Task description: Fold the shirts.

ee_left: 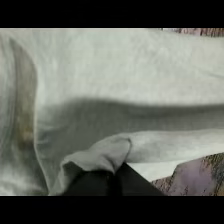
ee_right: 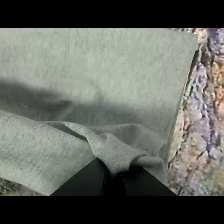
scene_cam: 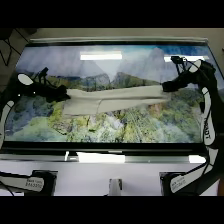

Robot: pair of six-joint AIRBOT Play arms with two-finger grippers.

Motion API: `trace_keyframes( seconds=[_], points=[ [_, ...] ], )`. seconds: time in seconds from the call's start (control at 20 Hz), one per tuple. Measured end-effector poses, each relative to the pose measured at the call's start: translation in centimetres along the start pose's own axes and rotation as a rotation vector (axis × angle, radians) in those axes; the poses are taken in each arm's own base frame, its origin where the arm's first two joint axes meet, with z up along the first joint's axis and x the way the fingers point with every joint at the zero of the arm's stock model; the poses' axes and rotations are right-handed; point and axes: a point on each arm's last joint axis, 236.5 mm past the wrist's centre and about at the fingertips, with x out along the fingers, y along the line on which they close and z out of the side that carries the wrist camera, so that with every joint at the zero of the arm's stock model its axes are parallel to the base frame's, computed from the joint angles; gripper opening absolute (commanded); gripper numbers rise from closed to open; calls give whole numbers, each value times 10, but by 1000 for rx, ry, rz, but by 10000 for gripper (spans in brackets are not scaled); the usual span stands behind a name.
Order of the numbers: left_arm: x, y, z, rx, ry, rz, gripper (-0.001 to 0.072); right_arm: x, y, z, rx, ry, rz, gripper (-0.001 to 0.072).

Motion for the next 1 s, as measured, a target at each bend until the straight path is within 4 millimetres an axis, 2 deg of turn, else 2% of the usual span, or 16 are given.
trace_keyframes(
  seconds=[0.05, 0.1, 0.15, 0.2, 0.35, 0.55, 0.7, 0.95, 1.0],
  points=[
    [9, 4, 3, -14, 12, 1, 196, 8, -1, 0, 8, 4, 3, 169],
    [18, 8, 4, -30, 26, 2, 410, 17, -3, -2, 16, 12, 6, 315],
    [27, 10, 4, -48, 40, -5, 472, 26, -2, -4, 27, 20, 17, 571],
    [34, 10, 4, -68, 53, -15, 471, 32, 0, -2, 41, 14, 33, 690],
    [37, 5, 4, -67, 72, -46, 448, 36, 7, 5, 45, -17, 72, 695],
    [11, -8, 18, -1, 24, -73, 448, 27, -21, 0, 65, -26, 24, 695],
    [-12, -23, 27, 63, -28, -87, 448, 30, -35, -7, 139, -27, 37, 695],
    [-42, -60, 26, 161, -87, -118, 448, 61, -14, -18, 239, 19, 157, 692],
    [-47, -68, 25, 181, -95, -124, 448, 65, -8, -14, 257, 12, 182, 691]
  ],
)
